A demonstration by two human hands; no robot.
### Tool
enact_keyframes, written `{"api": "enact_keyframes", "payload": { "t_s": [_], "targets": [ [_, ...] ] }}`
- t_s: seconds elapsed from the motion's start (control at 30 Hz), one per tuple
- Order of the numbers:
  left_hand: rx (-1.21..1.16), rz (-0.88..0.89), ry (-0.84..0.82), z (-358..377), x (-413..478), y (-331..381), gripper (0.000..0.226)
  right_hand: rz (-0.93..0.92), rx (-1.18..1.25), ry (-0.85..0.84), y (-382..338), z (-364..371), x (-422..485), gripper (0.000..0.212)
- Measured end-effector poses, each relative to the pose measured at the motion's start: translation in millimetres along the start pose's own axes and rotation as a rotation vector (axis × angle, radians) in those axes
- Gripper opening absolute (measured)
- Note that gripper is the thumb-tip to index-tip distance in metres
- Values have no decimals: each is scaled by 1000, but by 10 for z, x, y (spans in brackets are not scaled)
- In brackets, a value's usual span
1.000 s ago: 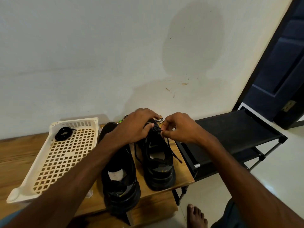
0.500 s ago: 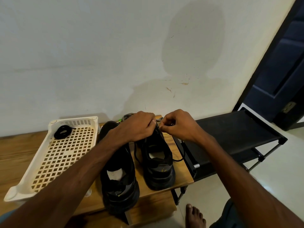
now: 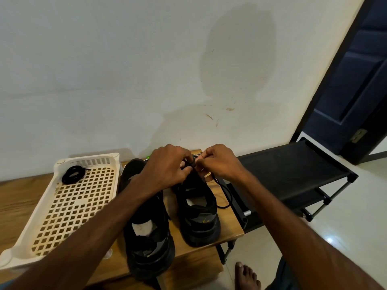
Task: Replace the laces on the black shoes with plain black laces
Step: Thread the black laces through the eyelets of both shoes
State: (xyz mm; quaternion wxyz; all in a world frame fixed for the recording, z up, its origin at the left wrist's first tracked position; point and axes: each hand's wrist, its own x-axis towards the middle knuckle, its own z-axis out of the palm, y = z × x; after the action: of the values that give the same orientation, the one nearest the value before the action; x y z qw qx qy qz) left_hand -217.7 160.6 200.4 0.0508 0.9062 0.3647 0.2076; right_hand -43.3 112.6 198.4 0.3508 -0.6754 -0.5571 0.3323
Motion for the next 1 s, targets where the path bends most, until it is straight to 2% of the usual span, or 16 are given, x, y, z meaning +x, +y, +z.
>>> {"api": "enact_keyframes", "payload": {
  "t_s": [0.17,0.27,0.33,0.37,0.4,0.5,0.57,0.6,0.63,0.7,0.8,0.87,0.93,1.0],
  "targets": [
    [15,235,106,1,-108,-30,18,51,9,-23,35,10,59,17],
    [-37,201,72,-21,-118,-42,13,-7,-124,-30,8,23,84,13],
    [-144,129,-13,-16,-108,-74,9,-86,-221,-11,-32,5,85,8],
    [-226,81,-62,-6,-99,-93,8,-116,-173,-13,-53,-13,82,8],
    [-316,23,-114,5,-95,-113,8,-115,-23,-27,-82,-43,74,9],
    [-516,-121,-224,34,-99,-157,18,-74,593,-58,-193,-195,54,26],
    [-576,-165,-265,35,-98,-163,21,-150,804,35,-212,-296,106,46],
    [-609,-184,-277,34,-107,-168,22,-174,801,114,-213,-322,132,55],
    [-646,-208,-281,37,-110,-172,23,-175,702,192,-209,-334,146,60],
    [-720,-278,-294,44,-120,-182,25,-166,330,256,-160,-315,136,56],
    [-790,-419,-307,62,-145,-160,28,-248,-166,40,-54,-236,76,23],
    [-830,-526,-288,74,-145,-154,29,-219,-250,-115,-22,-148,-7,10],
    [-855,-604,-270,78,-133,-138,31,-195,-267,-169,-15,-80,-77,15],
    [-875,-651,-250,74,-125,-99,28,-199,-290,-145,-22,-31,-134,23]
  ]
}}
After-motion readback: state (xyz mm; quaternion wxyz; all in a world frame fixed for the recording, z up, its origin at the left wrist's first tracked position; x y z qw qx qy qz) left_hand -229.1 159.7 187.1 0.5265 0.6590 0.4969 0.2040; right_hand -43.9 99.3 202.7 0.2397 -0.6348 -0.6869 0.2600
